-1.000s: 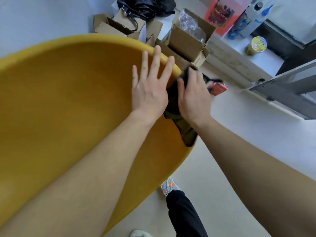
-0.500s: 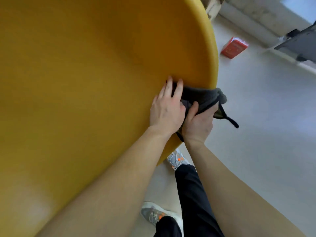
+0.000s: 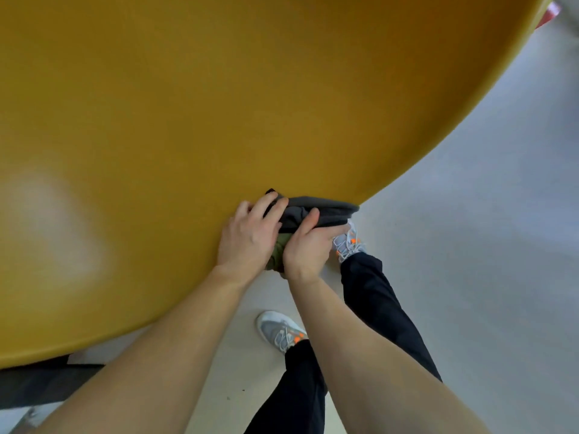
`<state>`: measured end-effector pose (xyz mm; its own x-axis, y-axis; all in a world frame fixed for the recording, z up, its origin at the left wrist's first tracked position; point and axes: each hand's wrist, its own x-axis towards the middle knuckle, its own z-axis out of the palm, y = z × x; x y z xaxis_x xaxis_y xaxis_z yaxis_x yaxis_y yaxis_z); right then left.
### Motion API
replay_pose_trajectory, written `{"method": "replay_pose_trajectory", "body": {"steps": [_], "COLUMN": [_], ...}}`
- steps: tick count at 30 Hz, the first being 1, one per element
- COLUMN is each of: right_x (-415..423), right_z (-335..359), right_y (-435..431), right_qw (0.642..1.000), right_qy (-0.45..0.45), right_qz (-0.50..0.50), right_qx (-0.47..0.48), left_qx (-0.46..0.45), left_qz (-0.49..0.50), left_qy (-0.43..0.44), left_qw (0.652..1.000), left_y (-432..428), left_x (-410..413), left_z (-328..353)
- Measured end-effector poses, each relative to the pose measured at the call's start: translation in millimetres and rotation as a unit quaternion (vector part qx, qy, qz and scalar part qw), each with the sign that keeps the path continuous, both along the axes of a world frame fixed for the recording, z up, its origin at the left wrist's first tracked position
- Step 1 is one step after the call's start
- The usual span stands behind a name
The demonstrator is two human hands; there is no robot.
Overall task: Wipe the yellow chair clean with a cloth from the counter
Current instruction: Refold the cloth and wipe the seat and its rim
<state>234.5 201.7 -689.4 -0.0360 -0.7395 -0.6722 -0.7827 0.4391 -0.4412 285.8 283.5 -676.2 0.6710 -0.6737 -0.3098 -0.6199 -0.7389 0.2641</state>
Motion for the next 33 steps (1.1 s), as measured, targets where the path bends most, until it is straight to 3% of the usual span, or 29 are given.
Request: {"method": "replay_pose_trajectory", "body": {"steps": [4, 8, 14, 17, 21, 26, 28, 31, 33], "right_x": [2, 17, 73, 72, 30, 2, 0, -2, -10], "right_z": [10, 44, 138, 123, 65, 17, 10, 8, 18], "right_y": [-38, -147, -277, -267, -198, -63, -13, 49, 84], "right_qw": [1.0, 0.984, 0.914, 0.904, 0.951, 0.995, 0.996, 0.967, 0.952], "right_qy": [-0.01, -0.032, -0.135, -0.126, -0.08, -0.003, 0.038, 0.101, 0.048], "right_qz": [0.004, 0.038, 0.179, 0.221, 0.157, 0.072, 0.075, 0.159, 0.126], "right_qx": [-0.027, -0.171, -0.339, -0.344, -0.255, -0.074, 0.015, 0.172, 0.274], "left_qx": [-0.027, -0.189, -0.377, -0.331, -0.198, -0.052, -0.016, 0.019, 0.011], "left_qz": [0.083, 0.14, 0.215, 0.178, 0.137, 0.137, 0.153, 0.197, 0.273], "left_qy": [0.109, 0.186, 0.198, 0.172, 0.183, 0.122, 0.098, 0.075, 0.06], "left_qw": [0.99, 0.954, 0.879, 0.911, 0.953, 0.982, 0.983, 0.977, 0.96], "left_y": [-45, -157, -282, -264, -187, -80, -26, 52, 92], "left_x": [0, 12, 59, 65, 32, 10, 5, -9, -29], "left_z": [13, 37, 100, 86, 35, 12, 13, 25, 40]}}
